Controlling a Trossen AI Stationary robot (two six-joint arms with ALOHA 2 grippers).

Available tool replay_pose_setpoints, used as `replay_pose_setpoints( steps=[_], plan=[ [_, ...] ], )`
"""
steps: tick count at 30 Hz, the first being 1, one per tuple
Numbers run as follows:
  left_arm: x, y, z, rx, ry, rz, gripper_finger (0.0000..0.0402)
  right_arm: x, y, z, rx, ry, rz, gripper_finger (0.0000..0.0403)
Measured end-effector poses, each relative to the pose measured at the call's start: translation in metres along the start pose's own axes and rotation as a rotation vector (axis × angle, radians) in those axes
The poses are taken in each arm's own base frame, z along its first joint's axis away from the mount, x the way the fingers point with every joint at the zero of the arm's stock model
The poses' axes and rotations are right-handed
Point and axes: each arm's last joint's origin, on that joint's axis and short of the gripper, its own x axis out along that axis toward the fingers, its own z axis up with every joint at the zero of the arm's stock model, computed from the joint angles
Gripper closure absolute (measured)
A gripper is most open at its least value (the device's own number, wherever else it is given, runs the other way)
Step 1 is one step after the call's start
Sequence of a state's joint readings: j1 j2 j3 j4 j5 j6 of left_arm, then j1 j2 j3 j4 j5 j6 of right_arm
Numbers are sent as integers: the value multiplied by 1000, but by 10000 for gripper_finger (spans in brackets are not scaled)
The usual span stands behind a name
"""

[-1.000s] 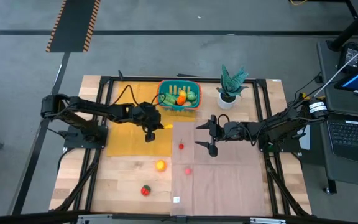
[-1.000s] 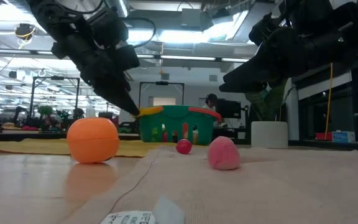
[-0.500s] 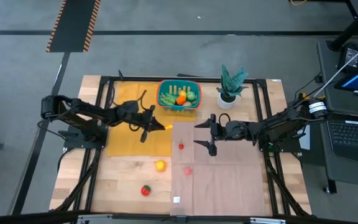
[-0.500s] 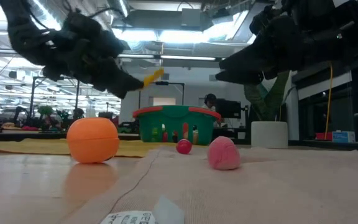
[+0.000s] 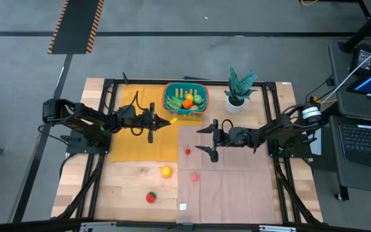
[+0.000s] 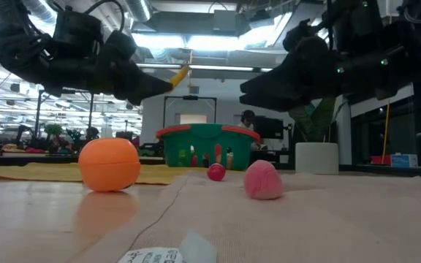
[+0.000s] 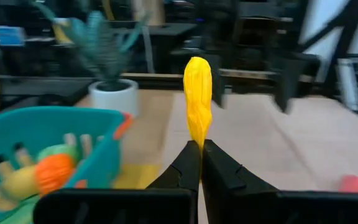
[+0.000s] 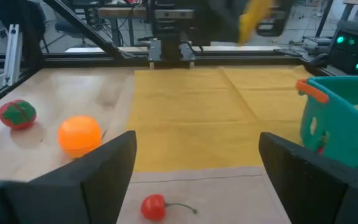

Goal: Pick and placing Produce into tupperware
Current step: Put the yellow corn into the blue basket

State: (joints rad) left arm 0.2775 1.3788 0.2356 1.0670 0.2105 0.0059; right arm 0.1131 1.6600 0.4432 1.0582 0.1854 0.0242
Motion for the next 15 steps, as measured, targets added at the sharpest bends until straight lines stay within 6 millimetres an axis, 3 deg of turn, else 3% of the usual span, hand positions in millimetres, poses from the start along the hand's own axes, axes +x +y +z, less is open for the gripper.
replay_pose_setpoints(
  steps=[5,10,15],
  plan=[
    [1,2,2,-1,-9,66,401,10,2,0,-9,0,-3,63],
    [4,6,8,8,-32,81,401,19,-7,6,6,-20,-133,63],
    [3,14,9,0,-35,119,401,23,-14,12,54,-42,-157,63]
  ],
)
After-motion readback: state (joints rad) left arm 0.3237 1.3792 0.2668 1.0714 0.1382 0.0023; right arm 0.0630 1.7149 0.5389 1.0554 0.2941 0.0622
